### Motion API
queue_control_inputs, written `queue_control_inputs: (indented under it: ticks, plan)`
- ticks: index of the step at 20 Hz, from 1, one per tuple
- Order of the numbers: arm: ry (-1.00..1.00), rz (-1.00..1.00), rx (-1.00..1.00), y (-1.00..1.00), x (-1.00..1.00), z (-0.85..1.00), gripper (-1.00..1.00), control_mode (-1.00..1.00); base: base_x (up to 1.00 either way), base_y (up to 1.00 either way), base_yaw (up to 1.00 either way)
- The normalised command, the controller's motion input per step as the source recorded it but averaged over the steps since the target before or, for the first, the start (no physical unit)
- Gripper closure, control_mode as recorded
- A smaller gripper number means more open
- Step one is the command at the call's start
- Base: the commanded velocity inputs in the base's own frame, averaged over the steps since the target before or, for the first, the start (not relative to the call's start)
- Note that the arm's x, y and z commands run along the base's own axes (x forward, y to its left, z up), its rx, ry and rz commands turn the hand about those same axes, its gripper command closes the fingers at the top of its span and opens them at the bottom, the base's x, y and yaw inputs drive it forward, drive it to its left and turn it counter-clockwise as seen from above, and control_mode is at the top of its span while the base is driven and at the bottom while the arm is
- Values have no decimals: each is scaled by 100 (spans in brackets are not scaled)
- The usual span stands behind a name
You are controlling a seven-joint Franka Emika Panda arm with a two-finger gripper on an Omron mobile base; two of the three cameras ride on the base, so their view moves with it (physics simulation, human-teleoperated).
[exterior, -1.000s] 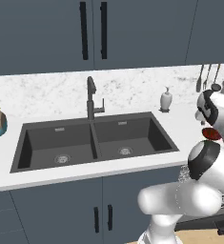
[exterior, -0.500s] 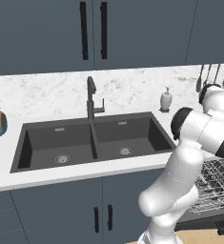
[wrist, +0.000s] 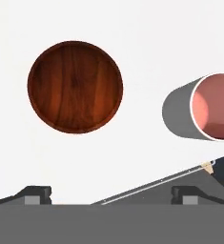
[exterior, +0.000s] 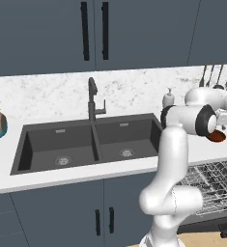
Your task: Pick up the cup and bowl from the counter, place them in the dishwasher, and close the dishwasher door.
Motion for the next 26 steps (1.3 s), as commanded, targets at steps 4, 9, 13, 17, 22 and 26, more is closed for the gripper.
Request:
queue_control_inputs:
  ticks: [4,9,13,17,22,26]
  plan:
    - [-3,0,2,-43,-4,-13,-100,-100,0,0,0]
    - [-16,1,1,-5,-5,-1,-100,-100,0,0,0]
    - [-4,3,0,-1,0,-21,-100,-100,0,0,0]
    - [0,3,0,0,0,-28,-100,-100,0,0,0]
    - [0,1,0,-2,0,-34,-100,-100,0,0,0]
    - [0,0,0,-21,2,-38,-100,-100,0,0,0]
